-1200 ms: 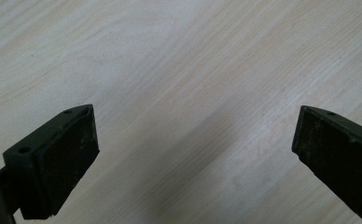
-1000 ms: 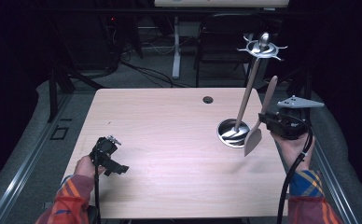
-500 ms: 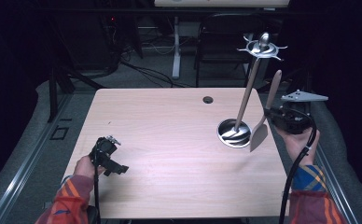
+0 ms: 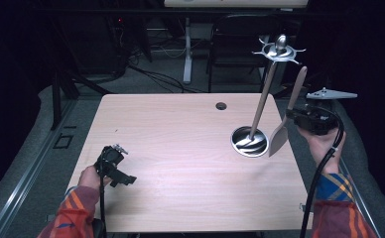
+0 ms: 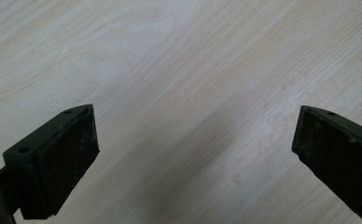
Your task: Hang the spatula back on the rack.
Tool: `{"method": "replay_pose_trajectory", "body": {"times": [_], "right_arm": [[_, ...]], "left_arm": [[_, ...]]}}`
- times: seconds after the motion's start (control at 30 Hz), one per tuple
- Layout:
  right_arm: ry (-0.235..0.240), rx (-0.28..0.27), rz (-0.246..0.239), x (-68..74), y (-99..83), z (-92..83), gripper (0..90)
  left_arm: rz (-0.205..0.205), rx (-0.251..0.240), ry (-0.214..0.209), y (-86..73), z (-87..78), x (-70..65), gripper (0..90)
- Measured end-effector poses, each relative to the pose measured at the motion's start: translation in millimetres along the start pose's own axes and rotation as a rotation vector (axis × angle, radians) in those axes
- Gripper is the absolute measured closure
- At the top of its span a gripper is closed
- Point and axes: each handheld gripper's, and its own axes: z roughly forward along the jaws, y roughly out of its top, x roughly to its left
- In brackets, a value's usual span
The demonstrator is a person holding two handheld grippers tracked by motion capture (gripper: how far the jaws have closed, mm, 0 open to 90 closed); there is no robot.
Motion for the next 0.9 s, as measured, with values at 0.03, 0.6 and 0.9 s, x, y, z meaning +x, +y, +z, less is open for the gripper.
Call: {"method": "replay_pose_trajectory", "body": {"times": [0.03,0.6,0.9], "right_arm": [[-0.001,0.000,0.001,-0.9,0.8,0.2,78.0],[-0.006,0.028,-0.031,-7.2,14.0,-1.6,78.1],[-0.013,0.047,-0.043,-7.7,15.8,1.7,78.1]], "left_arm": [[0.002,-0.001,0.003,0.1,-0.2,-0.2,0.4],[0.002,-0.003,-0.001,0.2,-0.3,-0.5,0.2],[0.004,0.001,-0.004,0.6,-0.1,-0.5,0.2]]}}
